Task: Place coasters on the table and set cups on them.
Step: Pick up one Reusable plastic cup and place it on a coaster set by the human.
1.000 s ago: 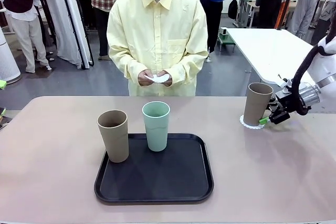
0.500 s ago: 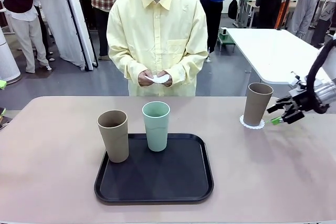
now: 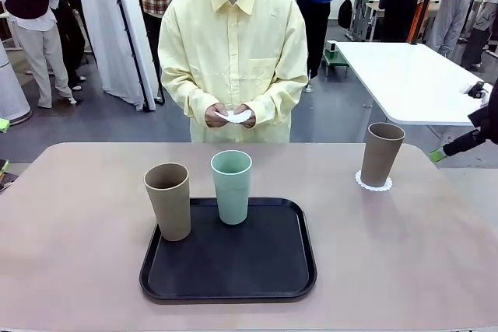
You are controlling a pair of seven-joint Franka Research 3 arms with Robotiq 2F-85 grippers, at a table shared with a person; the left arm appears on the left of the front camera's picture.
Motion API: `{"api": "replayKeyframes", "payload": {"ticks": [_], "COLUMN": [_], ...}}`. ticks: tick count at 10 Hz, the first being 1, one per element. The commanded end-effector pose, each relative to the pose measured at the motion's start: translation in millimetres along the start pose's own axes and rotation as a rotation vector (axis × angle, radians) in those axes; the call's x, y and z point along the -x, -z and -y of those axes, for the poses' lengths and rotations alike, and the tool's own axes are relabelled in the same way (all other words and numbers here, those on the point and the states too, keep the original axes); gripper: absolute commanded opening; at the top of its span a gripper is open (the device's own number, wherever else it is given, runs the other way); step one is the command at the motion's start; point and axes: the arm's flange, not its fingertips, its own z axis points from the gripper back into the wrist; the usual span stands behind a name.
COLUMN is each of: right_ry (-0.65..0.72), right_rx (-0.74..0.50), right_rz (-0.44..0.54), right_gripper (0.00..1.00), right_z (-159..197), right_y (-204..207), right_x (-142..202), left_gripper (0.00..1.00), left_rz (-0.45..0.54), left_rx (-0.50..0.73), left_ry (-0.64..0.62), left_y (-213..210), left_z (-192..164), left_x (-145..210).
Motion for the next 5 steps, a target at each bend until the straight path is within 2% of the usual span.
{"api": "replayKeyframes", "payload": {"ticks": [1, 3, 5], "right_ry": [0.195, 0.297, 0.342], "right_rx": [0.013, 0.019, 0.124], "right_rz": [-0.107, -0.233, -0.262], "right_gripper": [1.00, 1.00, 1.00], "right_z": [-65, -99, -139], "right_y": [-32, -49, -66], "right_x": [-54, -86, -103], "left_gripper": [1.00, 1.00, 1.00], "left_rz": [0.007, 0.007, 0.007], "left_rx": [0.019, 0.019, 0.019], "left_ry": [0.012, 0.012, 0.012], "left_y": [0, 0, 0], "left_z": [0, 0, 0], "left_x": [0, 0, 0]}}
